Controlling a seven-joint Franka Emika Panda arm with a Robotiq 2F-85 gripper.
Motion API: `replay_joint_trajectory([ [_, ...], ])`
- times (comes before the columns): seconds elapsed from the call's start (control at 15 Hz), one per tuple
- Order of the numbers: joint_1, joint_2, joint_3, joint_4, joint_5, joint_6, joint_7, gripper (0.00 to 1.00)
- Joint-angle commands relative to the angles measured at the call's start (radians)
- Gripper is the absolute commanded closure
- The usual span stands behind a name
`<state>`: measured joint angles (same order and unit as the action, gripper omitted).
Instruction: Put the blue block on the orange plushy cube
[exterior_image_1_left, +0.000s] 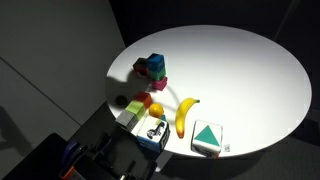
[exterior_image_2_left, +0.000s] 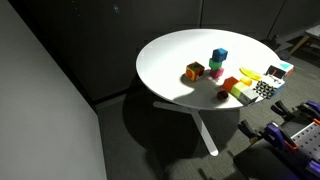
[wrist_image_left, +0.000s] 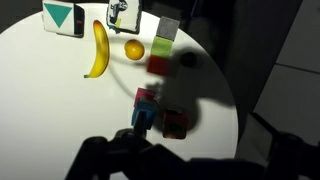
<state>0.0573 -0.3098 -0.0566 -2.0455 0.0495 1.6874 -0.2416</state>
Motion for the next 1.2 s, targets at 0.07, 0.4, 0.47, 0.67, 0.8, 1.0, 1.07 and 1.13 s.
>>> replay_joint_trajectory([
  [0.07,-0.011,0.001,0.009,0.002,0.003,-0.002,-0.002,0.0],
  [0.4,-0.011,0.001,0.009,0.002,0.003,-0.002,-0.002,0.0],
  [0.47,-0.011,0.001,0.009,0.002,0.003,-0.002,-0.002,0.0],
  [0.67,-0.013,0.007,0.01,0.01,-0.003,-0.001,0.005,0.0],
  [0.8,-0.017,0.018,0.013,0.024,-0.016,0.005,0.021,0.0],
  [1.0,-0.023,0.039,0.015,0.048,-0.023,0.01,0.033,0.0],
  [1.07,-0.024,0.047,0.016,0.056,-0.026,0.016,0.037,0.0],
  [1.13,-0.024,0.054,0.017,0.063,-0.031,0.022,0.04,0.0],
])
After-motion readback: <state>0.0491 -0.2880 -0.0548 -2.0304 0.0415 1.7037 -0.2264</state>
